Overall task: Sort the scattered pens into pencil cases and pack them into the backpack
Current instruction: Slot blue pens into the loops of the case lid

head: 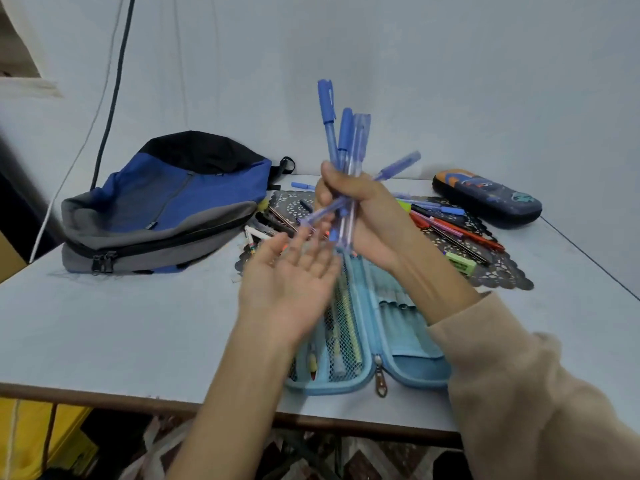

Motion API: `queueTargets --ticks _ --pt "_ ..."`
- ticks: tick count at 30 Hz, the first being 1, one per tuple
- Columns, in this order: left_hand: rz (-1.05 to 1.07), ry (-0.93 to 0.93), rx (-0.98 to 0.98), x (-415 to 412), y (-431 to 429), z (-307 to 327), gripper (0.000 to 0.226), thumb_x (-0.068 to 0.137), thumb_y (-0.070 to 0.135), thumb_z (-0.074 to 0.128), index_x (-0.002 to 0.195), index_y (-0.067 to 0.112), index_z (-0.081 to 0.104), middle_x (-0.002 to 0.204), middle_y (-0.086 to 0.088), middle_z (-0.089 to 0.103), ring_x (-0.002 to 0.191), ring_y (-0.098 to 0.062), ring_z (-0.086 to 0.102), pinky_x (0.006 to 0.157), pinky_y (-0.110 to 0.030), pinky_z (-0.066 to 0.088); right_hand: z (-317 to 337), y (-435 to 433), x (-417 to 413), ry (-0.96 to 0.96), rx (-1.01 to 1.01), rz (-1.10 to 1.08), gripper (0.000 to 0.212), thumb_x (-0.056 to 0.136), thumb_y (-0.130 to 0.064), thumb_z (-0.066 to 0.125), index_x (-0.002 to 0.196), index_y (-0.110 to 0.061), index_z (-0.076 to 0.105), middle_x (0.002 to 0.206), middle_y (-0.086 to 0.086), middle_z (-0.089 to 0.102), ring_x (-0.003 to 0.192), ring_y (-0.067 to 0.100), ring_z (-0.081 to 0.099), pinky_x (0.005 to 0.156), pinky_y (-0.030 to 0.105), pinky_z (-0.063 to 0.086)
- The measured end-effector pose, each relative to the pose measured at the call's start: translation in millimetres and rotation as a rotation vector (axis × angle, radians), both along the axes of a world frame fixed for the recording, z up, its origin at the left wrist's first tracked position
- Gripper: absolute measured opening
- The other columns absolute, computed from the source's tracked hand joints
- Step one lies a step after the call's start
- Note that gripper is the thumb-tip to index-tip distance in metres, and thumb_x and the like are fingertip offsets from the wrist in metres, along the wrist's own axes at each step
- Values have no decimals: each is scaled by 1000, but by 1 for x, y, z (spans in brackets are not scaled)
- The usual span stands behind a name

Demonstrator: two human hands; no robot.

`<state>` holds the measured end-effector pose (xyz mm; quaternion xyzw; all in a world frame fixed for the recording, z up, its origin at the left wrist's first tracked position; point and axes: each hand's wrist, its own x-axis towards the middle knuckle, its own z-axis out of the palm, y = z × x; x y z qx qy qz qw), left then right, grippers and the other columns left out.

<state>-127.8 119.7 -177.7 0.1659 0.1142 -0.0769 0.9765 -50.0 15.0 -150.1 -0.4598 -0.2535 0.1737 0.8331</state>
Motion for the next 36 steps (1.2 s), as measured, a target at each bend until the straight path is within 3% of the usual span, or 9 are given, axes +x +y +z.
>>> queueTargets --ticks 3,6,9,13,16,19,25,31,36 --pt "-116 19 -232 4 -31 2 45 94 27 43 133 8 54 124 -7 57 124 -19 50 114 -35 31 -4 -2 -12 -38 87 28 21 94 -8 51 73 -10 50 56 2 41 61 19 43 60 26 46" --pt "-124 6 -287 5 -47 -1 38 95 29 43 121 9 62 127 -12 62 123 -22 55 111 -35 34 -7 -14 -19 -118 3 -32 5 90 -8 55 87 -9 51 57 2 43 54 18 43 53 28 43" --pt "-106 55 -272 5 -58 -4 28 92 24 45 103 7 65 122 -16 65 120 -26 57 109 -38 37 -10 -28 -24 -203 -147 -127 13 85 -13 63 79 -10 52 54 3 43 45 19 44 50 29 37" --pt "-108 87 -276 8 -68 -5 44 73 14 53 114 10 67 115 -14 69 115 -25 62 106 -36 42 -13 -38 -30 -223 -227 -192 12 82 -19 70 73 -12 65 60 9 54 51 22 51 51 27 47" --pt "-79 99 -267 12 -71 -6 23 89 15 53 103 8 70 105 -12 71 100 -25 65 102 -33 46 -13 -43 -33 -228 -244 -184 14 81 -11 71 94 -4 70 64 9 60 57 21 57 56 28 52" --pt "-103 100 -268 19 -70 -12 26 100 20 46 110 10 68 112 -10 69 95 -25 64 99 -33 47 -12 -45 -33 -224 -243 -179 20 87 -5 64 106 -4 68 68 10 60 59 23 59 59 29 53" --pt "-99 151 -205 20 -68 -14 29 98 21 45 98 1 66 95 -18 70 102 -26 65 99 -36 48 -11 -41 -27 -189 -219 -180 8 93 -6 56 97 -7 63 73 10 64 59 23 60 59 34 55" --pt "-38 202 -254 27 -60 -16 32 100 13 44 78 -2 62 70 -17 68 68 -26 64 78 -35 54 -11 -36 -27 -262 -272 -190 14 85 3 65 97 -3 62 75 8 66 69 24 66 71 38 58" --pt "-29 260 -157 25 -62 -15 34 102 14 41 80 -1 61 69 -14 66 72 -22 61 77 -30 52 -6 -32 -25 -207 -179 -114 15 92 -1 58 107 2 59 78 14 62 69 28 62 68 38 56"
